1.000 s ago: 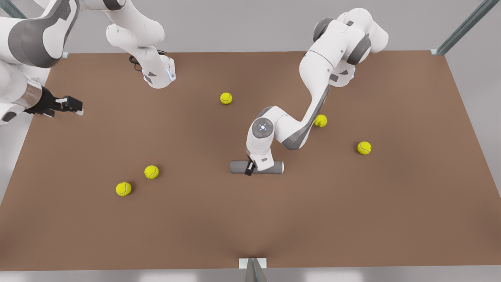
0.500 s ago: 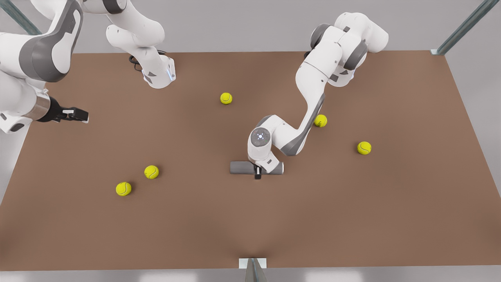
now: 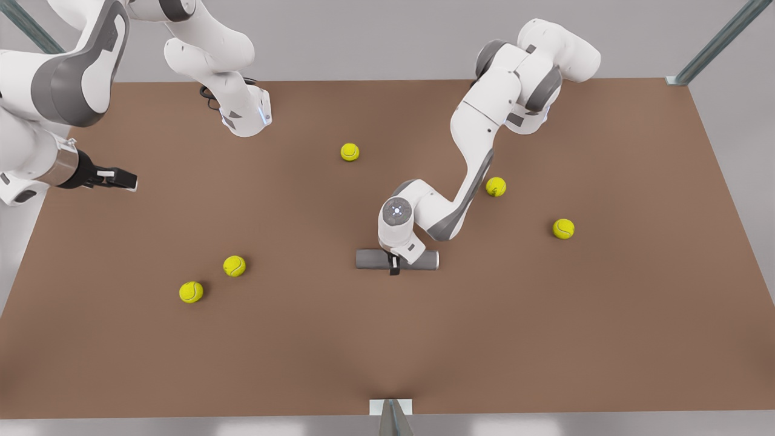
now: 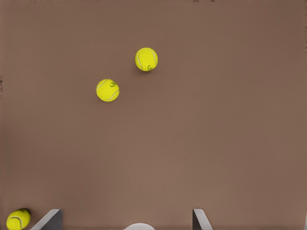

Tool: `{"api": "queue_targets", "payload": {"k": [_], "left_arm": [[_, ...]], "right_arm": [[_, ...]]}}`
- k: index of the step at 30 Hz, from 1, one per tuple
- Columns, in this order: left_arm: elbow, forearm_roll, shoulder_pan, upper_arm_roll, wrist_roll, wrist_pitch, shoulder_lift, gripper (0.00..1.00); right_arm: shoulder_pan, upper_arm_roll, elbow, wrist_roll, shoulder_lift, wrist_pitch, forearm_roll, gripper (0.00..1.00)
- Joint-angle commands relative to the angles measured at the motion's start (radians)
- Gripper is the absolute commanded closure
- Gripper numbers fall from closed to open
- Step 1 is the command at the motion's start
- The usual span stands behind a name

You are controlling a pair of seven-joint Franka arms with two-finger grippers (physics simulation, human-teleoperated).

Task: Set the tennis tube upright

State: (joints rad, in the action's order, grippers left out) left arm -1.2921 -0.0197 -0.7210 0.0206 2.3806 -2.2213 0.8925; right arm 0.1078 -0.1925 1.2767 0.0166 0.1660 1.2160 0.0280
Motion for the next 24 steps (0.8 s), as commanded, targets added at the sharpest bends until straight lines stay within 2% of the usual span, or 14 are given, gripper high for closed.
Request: {"api": "queue_targets", "payload": {"k": [1,12,13,24], "left_arm": [[0.001,0.004,0.000,-0.001,0.071,-0.034,0.008,0.00],[0.001,0.004,-0.002,0.001,0.071,-0.086,0.059,0.01],[0.001,0.003,-0.002,0.001,0.069,-0.087,0.059,0.21],[0.005,-0.003,0.008,-0.001,0.037,-0.077,0.048,0.23]], "right_arm": [[0.001,-0.001,0.000,-0.035,-0.002,-0.003,-0.002,0.00],[0.010,-0.001,0.000,-0.035,0.003,-0.006,-0.010,0.00],[0.010,-0.001,0.000,-0.035,0.003,-0.006,-0.011,0.00],[0.010,0.001,0.000,-0.034,0.007,-0.007,-0.013,0.00]]}}
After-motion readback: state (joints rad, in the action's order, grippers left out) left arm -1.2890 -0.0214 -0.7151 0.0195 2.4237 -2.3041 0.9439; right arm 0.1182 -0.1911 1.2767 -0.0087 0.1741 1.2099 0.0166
